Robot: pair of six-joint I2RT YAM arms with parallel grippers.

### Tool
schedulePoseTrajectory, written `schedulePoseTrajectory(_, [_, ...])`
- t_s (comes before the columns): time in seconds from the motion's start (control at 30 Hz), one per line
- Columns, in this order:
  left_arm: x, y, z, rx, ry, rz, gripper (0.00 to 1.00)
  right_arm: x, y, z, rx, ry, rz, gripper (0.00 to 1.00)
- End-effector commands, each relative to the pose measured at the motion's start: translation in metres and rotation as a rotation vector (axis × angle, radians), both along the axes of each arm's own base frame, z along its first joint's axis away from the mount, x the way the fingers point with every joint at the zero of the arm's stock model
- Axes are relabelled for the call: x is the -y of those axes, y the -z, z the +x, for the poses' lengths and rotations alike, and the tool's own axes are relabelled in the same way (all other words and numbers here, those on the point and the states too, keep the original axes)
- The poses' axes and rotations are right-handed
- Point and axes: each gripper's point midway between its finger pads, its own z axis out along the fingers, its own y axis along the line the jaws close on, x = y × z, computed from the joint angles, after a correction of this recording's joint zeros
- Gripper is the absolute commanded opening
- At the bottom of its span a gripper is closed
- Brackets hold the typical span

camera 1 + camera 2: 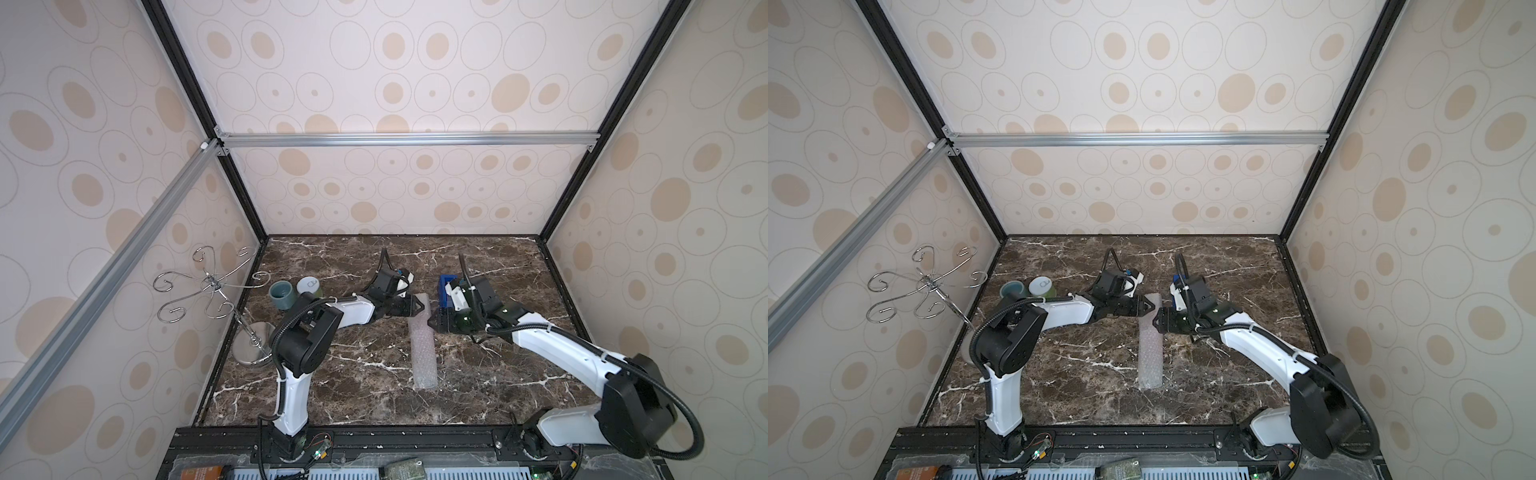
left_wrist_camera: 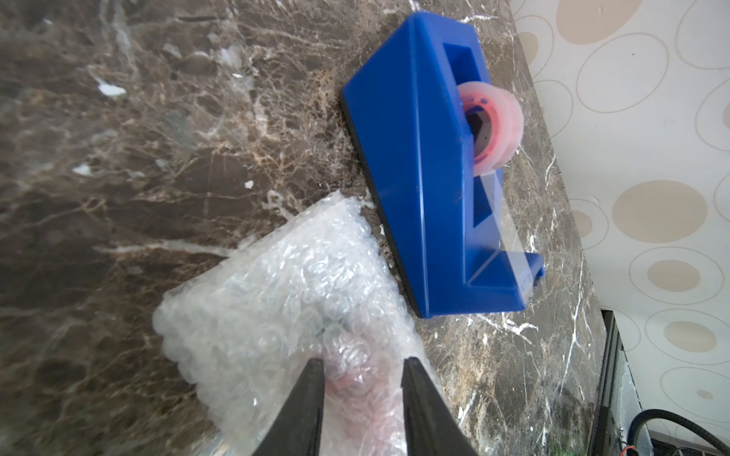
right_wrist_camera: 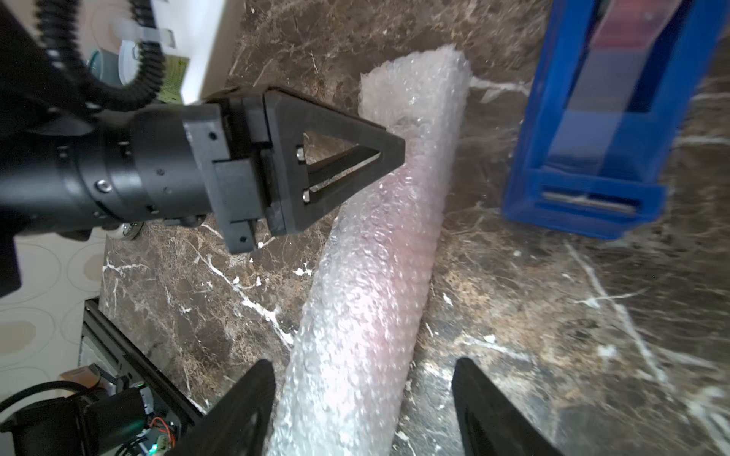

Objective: Wrap wine bottles in bubble wrap
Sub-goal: Adjust the bubble wrap at the center of the board, then stick the tape on the bubble wrap.

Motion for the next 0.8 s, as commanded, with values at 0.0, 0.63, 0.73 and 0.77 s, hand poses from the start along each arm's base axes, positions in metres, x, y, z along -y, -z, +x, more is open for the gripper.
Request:
schedulePoseTrajectory(0.0, [-0.002, -0.003, -0.004, 0.008, 0.014, -0.004, 0.35, -0.011, 0.015, -0.004, -0.085, -0.001, 0.041, 0.75])
schedulePoseTrajectory(0.63, [-0.003, -0.003, -0.009, -0.008, 0.023, -0.015, 0.35, -0.043, 0.029, 0.005, -0.18, -0.018, 0.035, 0.47])
schedulePoseTrajectory(0.73, [-0.003, -0.002, -0.01, -0.008, 0.028, -0.015, 0.35, -0.049, 0.029, 0.006, -0.187, -0.024, 0.041, 0.44])
schedulePoseTrajectory(0.77, [-0.003, -0.002, -0.011, -0.009, 0.028, -0.014, 0.35, -0.051, 0.029, 0.007, -0.19, -0.025, 0.041, 0.42])
